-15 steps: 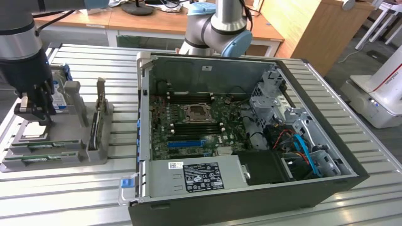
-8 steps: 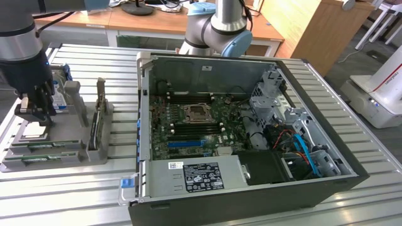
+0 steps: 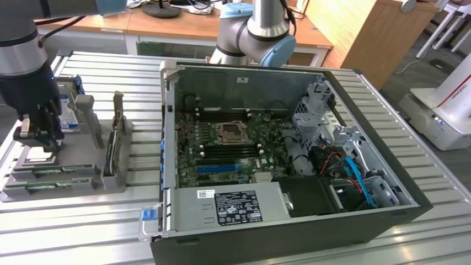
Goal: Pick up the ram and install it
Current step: 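Pick up the ram and move it above insertion slot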
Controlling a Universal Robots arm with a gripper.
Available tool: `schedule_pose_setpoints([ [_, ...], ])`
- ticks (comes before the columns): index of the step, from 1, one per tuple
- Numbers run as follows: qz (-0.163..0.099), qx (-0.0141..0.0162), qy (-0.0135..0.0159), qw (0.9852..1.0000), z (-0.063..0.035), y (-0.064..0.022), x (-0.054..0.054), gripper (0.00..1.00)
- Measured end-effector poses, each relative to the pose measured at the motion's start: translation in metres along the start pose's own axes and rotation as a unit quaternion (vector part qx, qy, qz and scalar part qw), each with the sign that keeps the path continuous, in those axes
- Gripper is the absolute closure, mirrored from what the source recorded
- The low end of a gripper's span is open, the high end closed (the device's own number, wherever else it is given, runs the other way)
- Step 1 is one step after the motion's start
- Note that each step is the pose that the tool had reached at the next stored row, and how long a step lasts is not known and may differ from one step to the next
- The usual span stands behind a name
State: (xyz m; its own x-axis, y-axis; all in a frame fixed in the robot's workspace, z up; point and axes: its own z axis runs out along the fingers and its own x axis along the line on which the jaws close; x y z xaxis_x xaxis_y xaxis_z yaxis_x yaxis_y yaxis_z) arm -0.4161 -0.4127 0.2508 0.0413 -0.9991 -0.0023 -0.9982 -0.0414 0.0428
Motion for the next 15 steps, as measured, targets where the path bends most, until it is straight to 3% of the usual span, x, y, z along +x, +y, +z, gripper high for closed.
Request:
schedule_pose_setpoints([
  [15,0.0,0.0,0.0,1.0,0.001,0.0038,0.023,0.63],
])
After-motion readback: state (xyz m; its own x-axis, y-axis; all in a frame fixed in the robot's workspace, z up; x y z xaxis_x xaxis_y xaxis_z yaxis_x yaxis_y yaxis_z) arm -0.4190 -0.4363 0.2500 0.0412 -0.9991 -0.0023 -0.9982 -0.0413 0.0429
